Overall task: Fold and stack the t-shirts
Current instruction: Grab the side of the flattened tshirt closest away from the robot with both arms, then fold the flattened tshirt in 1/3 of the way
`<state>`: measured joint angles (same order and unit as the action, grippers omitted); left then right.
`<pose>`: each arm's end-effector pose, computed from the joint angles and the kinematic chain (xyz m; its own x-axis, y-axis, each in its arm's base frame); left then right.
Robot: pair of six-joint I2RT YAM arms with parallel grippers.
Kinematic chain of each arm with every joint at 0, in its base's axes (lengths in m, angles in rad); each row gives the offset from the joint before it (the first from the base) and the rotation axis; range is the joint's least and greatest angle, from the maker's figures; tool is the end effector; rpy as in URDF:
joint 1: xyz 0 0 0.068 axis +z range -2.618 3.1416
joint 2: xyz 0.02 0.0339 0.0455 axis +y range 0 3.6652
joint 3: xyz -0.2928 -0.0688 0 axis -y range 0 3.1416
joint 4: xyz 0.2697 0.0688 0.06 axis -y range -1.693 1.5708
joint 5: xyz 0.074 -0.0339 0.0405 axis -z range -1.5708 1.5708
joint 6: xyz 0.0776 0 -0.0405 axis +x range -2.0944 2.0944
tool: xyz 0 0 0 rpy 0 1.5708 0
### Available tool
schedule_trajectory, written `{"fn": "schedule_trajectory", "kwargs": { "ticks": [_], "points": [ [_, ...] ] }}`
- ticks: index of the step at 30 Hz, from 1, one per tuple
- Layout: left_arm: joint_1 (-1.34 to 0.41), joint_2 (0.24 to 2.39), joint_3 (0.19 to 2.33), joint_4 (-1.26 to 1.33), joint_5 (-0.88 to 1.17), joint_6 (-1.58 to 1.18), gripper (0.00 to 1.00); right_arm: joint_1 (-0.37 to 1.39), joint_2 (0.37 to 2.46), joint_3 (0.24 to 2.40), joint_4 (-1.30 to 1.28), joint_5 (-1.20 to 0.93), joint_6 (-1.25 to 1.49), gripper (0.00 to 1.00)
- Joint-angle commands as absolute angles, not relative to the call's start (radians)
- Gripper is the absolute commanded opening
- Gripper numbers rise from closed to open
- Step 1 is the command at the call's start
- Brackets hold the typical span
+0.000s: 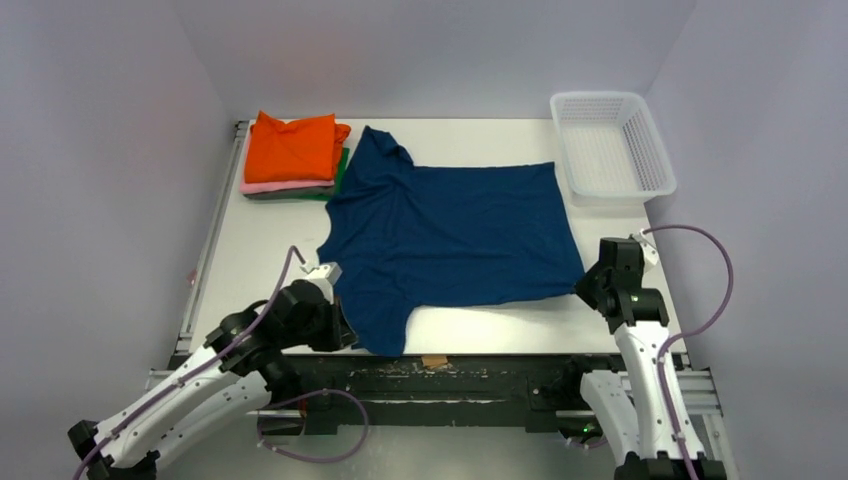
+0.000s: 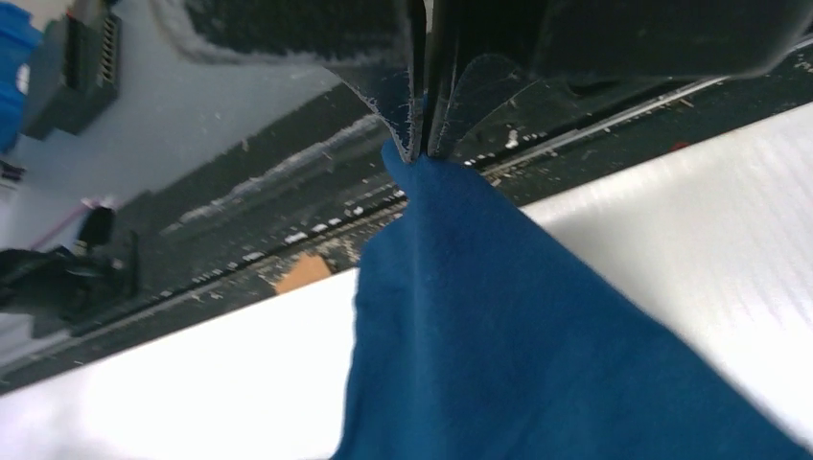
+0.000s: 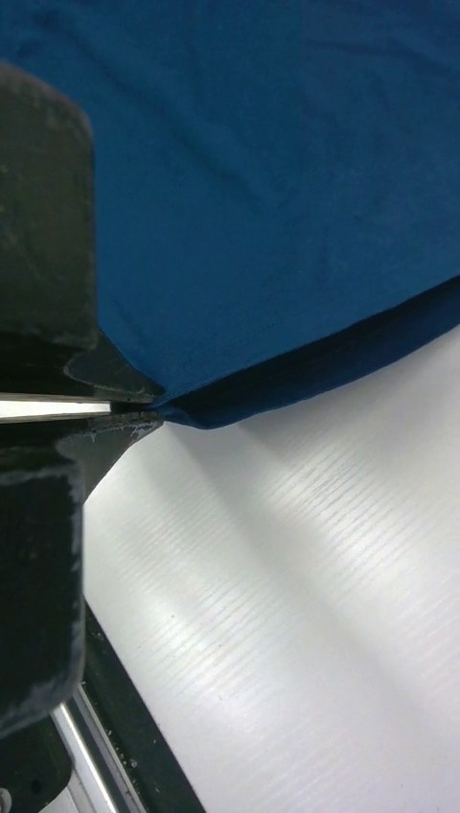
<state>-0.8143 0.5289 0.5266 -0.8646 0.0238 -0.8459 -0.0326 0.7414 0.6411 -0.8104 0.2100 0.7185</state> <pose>0.0914 -0.0996 0.2051 -0.8991 -0.1377 -0.4155 0.0974 0.8626 -0.4965 0.1697 -0.0217 0.2255 -0.4893 0.6601 -0.5700 0.6399 0.7158 0.2797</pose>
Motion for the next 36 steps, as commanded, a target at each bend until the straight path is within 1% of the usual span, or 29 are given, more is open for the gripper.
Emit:
{"fn": "schedule_trajectory", "kwargs": {
  "ticks": [1,6,10,13,16,18,22,25,28,31,36],
  "points": [
    [-0.821,0.438,0.597,-0.951,0.147,-0.866,0.0,-0.03,0.644,0.761,-0.987,0.241,0.733,0.0],
    [-0.821,0.366,0.603,-0.992,0.194,-0.914,0.0,-0.03,0.566,0.839,-1.127,0.25,0.709,0.0],
    [-0.821,0.326,0.61,-0.986,0.22,-0.934,0.0,-0.029,0.527,0.831,-1.164,0.258,0.693,0.0],
    [-0.821,0.34,0.612,-0.925,0.222,-0.923,0.0,-0.029,0.531,0.804,-1.146,0.263,0.678,0.0],
    [-0.821,0.421,0.611,-0.819,0.237,-0.903,0.0,-0.029,0.557,0.787,-1.113,0.233,0.67,0.0],
    [-0.821,0.497,0.633,-0.797,0.222,-0.884,0.0,-0.029,0.571,0.78,-1.094,0.235,0.675,0.0],
    [-0.819,0.624,0.722,-0.76,0.043,-0.837,0.0,-0.029,0.602,0.756,-1.016,0.24,0.7,0.0],
    [-0.8,0.751,0.801,-0.74,-0.069,-0.805,0.0,-0.029,0.674,0.733,-0.933,0.221,0.713,0.0],
    [-0.704,0.853,0.866,-0.727,-0.084,-0.761,0.0,-0.029,0.753,0.727,-0.848,0.263,0.72,0.0],
    [-0.581,0.931,0.896,-0.653,-0.006,-0.735,0.0,-0.031,0.826,0.747,-0.798,0.304,0.719,0.0],
    [-0.523,1.068,1.012,-0.618,-0.036,-0.689,0.0,-0.031,0.93,0.796,-0.75,0.364,0.709,0.0]
  ]
}}
